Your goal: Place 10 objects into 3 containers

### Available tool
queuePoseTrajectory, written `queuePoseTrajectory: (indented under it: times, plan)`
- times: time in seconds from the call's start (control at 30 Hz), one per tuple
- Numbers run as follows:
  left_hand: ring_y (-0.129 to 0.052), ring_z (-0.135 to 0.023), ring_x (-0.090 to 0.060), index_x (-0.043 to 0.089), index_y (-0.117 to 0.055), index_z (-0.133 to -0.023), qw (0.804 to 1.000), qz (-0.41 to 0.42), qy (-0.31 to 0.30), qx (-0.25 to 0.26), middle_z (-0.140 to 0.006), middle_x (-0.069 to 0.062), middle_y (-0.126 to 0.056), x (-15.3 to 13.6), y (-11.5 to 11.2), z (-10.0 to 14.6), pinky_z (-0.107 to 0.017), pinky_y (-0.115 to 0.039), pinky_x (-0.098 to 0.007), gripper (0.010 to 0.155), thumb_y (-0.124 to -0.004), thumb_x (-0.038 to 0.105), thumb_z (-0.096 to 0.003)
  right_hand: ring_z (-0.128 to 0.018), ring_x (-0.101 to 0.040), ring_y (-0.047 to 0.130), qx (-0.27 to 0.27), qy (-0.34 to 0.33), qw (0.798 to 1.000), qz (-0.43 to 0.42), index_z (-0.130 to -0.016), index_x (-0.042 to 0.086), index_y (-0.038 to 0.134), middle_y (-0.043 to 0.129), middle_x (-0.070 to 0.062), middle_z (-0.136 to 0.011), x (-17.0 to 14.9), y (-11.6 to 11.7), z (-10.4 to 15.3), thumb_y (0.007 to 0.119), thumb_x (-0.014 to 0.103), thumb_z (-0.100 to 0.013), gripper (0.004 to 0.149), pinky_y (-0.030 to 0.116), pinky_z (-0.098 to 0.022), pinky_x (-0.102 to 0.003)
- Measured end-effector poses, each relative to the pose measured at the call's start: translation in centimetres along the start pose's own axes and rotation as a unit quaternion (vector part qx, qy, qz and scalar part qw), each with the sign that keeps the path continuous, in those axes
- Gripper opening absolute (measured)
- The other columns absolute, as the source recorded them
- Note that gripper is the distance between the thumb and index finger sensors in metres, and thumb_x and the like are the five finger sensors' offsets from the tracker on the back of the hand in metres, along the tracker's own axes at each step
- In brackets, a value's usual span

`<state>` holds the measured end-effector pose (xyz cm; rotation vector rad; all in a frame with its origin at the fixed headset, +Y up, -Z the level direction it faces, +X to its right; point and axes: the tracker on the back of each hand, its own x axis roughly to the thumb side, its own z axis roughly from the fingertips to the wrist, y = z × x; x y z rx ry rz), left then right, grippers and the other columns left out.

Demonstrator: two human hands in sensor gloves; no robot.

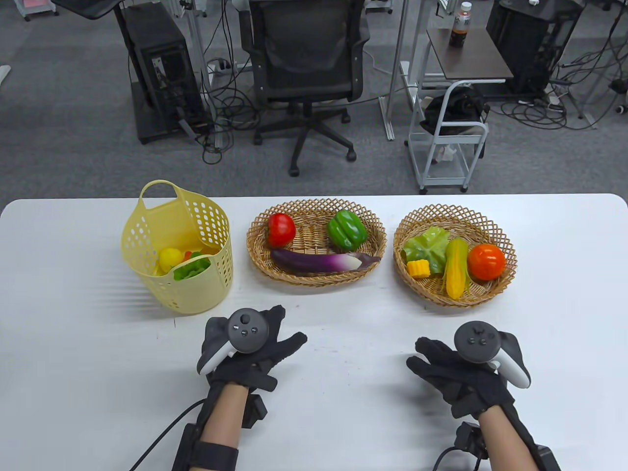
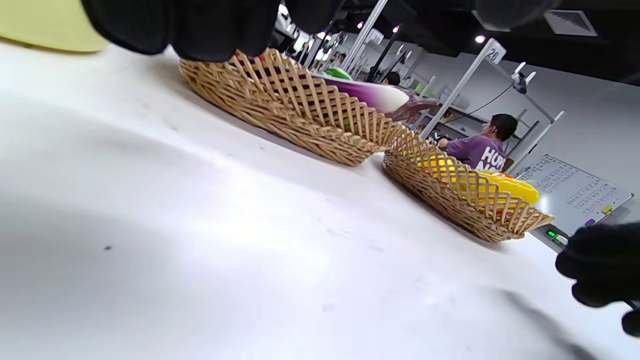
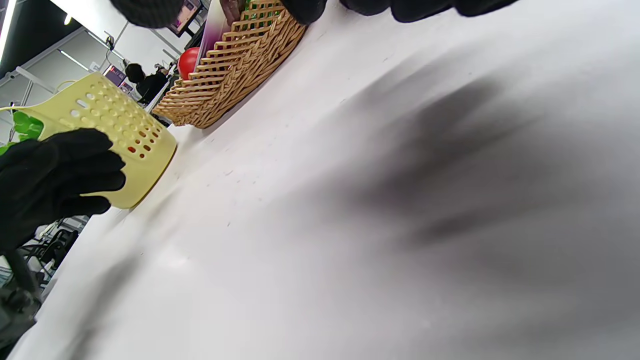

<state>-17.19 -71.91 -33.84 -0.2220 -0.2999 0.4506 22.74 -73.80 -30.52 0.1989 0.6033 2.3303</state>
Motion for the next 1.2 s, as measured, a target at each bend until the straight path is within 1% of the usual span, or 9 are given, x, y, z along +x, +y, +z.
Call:
queuePoseTrajectory:
  times: [0.07,0.13,0.23,0.33,0.43,0.53,0.7,0.8,1.2]
  plan:
    - [-0.060,-0.107,-0.051,0.012,-0.042,-0.119,0.999,-0.026,-0.016,0.038,-0.119,-0.023,-0.052,0.0,-0.4,1.0,-0.069,-0.061,-0.068,0.086,-0.058,0.071,-0.0591,-0.103,-0.059,0.032,-0.005,-0.007,1.000,0.002,-0.117,0.005,0.030,0.025,-0.030,-0.120,0.1,0.0,-0.1,0.054,0.059,-0.061,0.081,0.034,-0.071,-0.071]
    - [-0.065,-0.106,-0.049,0.013,-0.047,-0.118,0.992,-0.056,-0.034,0.104,-0.117,-0.020,-0.058,-0.1,-0.7,1.8,-0.068,-0.062,-0.068,0.084,-0.059,0.071,-0.0586,-0.103,-0.058,0.030,-0.019,-0.025,1.000,0.003,-0.117,0.005,0.030,0.023,-0.030,-0.120,0.4,0.1,0.0,0.054,0.059,-0.061,0.081,0.030,-0.071,-0.071]
    - [-0.064,-0.106,-0.049,0.013,-0.047,-0.117,0.991,-0.083,-0.036,0.098,-0.117,-0.021,-0.058,-0.1,-0.2,2.7,-0.068,-0.061,-0.068,0.084,-0.057,0.071,-0.0587,-0.105,-0.056,0.027,-0.056,-0.031,0.998,0.029,-0.117,0.006,0.029,0.021,-0.027,-0.121,0.9,0.1,0.2,0.055,0.059,-0.060,0.081,0.025,-0.072,-0.071]
    - [-0.063,-0.105,-0.051,0.012,-0.047,-0.117,0.984,-0.094,-0.048,0.145,-0.116,-0.022,-0.057,0.1,0.1,3.8,-0.068,-0.061,-0.068,0.084,-0.058,0.070,-0.0585,-0.107,-0.053,0.019,-0.103,-0.034,0.992,0.058,-0.117,0.008,0.028,0.016,-0.024,-0.121,1.0,0.1,0.2,0.056,0.059,-0.060,0.081,0.020,-0.073,-0.070]
    - [-0.061,-0.106,-0.052,0.011,-0.046,-0.117,0.980,-0.130,-0.048,0.144,-0.117,-0.024,-0.055,0.3,-0.2,4.3,-0.068,-0.060,-0.069,0.084,-0.058,0.070,-0.0587,-0.108,-0.050,0.011,-0.127,-0.021,0.988,0.082,-0.117,0.011,0.026,0.009,-0.021,-0.121,0.9,0.1,0.2,0.056,0.059,-0.059,0.082,0.014,-0.073,-0.069]
    - [-0.062,-0.106,-0.050,0.011,-0.046,-0.117,0.975,-0.167,-0.040,0.139,-0.117,-0.023,-0.056,0.4,-0.4,4.3,-0.068,-0.061,-0.069,0.084,-0.057,0.070,-0.0587,-0.108,-0.048,0.005,-0.133,-0.008,0.988,0.084,-0.117,0.012,0.024,0.006,-0.017,-0.122,0.8,0.0,0.3,0.056,0.059,-0.059,0.081,0.010,-0.073,-0.069]
    - [-0.059,-0.106,-0.053,0.010,-0.042,-0.118,0.974,-0.178,-0.031,0.138,-0.117,-0.025,-0.052,0.0,-0.7,4.3,-0.068,-0.059,-0.069,0.085,-0.056,0.069,-0.0590,-0.107,-0.048,0.005,-0.129,0.007,0.987,0.093,-0.117,0.011,0.025,0.007,-0.018,-0.122,0.8,0.1,0.2,0.057,0.059,-0.059,0.081,0.011,-0.073,-0.069]
    - [-0.058,-0.107,-0.053,0.010,-0.039,-0.118,0.966,-0.213,-0.026,0.147,-0.118,-0.025,-0.052,-0.1,-0.6,4.3,-0.068,-0.060,-0.069,0.085,-0.056,0.069,-0.0592,-0.107,-0.048,0.006,-0.128,0.006,0.986,0.106,-0.117,0.011,0.023,0.007,-0.019,-0.121,1.0,0.3,0.2,0.056,0.059,-0.059,0.082,0.012,-0.073,-0.069]
    - [-0.058,-0.107,-0.053,0.010,-0.038,-0.118,0.966,-0.213,-0.026,0.145,-0.118,-0.025,-0.052,0.0,-0.7,4.2,-0.068,-0.060,-0.069,0.085,-0.055,0.068,-0.0595,-0.107,-0.050,0.007,-0.112,0.013,0.988,0.108,-0.117,0.011,0.023,0.007,-0.020,-0.121,0.9,0.5,0.2,0.056,0.060,-0.059,0.082,0.014,-0.073,-0.070]
